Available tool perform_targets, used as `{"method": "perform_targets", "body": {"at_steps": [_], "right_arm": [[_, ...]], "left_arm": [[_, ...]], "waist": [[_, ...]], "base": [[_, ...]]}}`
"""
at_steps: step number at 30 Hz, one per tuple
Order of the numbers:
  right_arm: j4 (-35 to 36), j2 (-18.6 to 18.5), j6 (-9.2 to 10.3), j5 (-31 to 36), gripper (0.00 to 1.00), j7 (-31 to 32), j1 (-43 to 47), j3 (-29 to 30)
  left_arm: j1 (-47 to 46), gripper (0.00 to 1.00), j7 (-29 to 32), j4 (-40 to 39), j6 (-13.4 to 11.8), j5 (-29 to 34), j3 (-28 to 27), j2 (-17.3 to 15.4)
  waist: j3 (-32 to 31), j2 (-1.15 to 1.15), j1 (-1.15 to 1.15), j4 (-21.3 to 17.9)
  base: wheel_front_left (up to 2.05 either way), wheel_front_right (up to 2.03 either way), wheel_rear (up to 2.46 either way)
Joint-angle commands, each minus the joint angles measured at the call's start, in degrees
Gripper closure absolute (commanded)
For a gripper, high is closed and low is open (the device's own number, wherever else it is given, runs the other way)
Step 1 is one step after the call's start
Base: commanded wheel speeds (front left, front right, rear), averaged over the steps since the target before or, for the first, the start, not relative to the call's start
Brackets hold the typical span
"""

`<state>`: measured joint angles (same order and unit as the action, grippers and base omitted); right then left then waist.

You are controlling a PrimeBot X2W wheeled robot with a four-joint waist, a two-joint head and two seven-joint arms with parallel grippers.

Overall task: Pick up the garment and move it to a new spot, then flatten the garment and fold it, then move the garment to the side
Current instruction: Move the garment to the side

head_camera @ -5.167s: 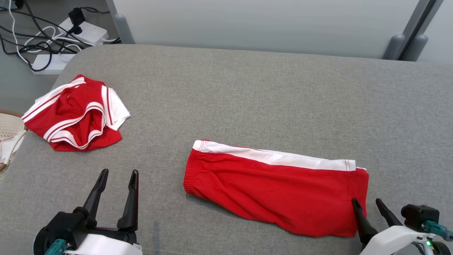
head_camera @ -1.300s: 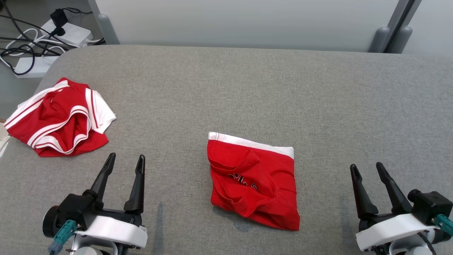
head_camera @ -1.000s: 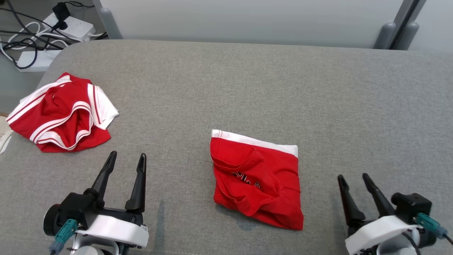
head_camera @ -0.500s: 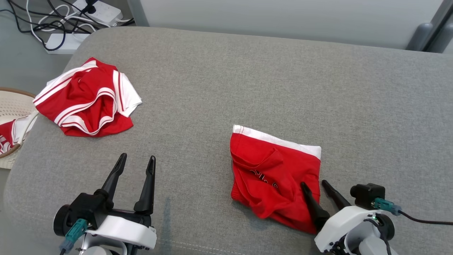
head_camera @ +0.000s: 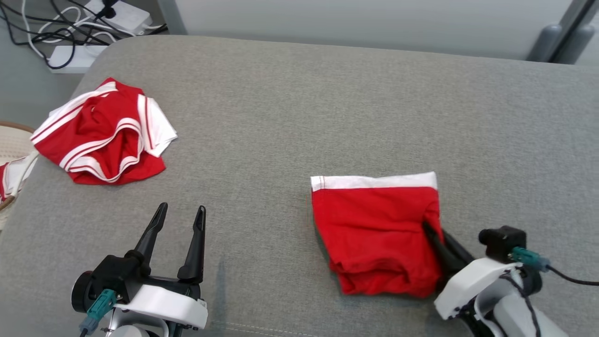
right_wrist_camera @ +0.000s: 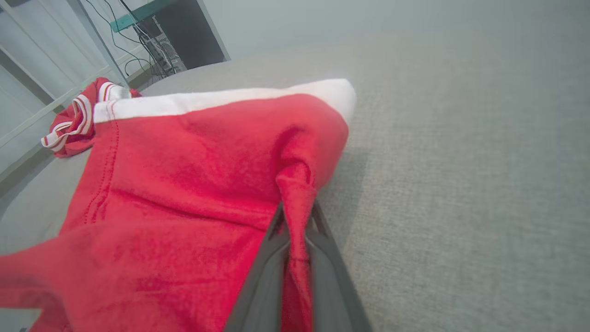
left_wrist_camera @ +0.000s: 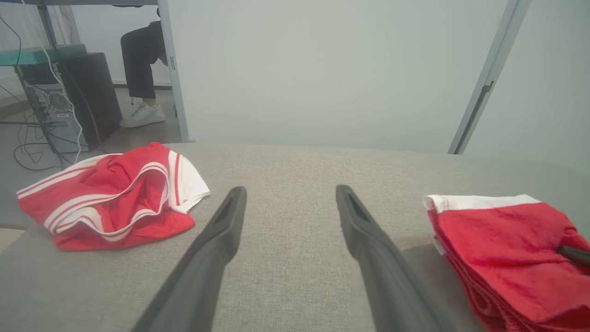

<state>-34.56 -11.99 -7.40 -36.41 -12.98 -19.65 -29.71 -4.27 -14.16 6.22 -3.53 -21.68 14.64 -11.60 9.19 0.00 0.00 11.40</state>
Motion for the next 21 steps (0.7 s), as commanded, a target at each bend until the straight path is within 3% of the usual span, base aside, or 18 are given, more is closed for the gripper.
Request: {"method": "perform_targets", "body": {"at_steps": [1, 11, 21], "right_arm": [[2.1, -1.1, -0.09, 1.5, 1.0, -1.2, -0.6, 0.1], [15.9, -4.8, -0.09, 11.6, 1.0, -2.0, 5.3, 11.1], [21.8, -9.4, -0.09, 14.7, 1.0, 2.2, 2.2, 11.9]], "left_arm": [[-2.7, 0.0, -0.5, -1.3, 0.1, -0.1, -2.0, -0.9], [-4.7, 0.0, 0.3, -2.2, 1.1, 0.6, -0.8, -2.2], [-8.2, 0.0, 2.3, -4.0, 1.6, 1.9, 0.3, -3.9]], "waist": [[0.1, 0.0, 0.0, -1.0], [2.2, 0.0, 0.0, -11.2], [5.6, 0.0, 0.0, -23.9]], "base": [[0.0, 0.0, 0.0], [0.0, 0.0, 0.0], [0.0, 0.0, 0.0]]}}
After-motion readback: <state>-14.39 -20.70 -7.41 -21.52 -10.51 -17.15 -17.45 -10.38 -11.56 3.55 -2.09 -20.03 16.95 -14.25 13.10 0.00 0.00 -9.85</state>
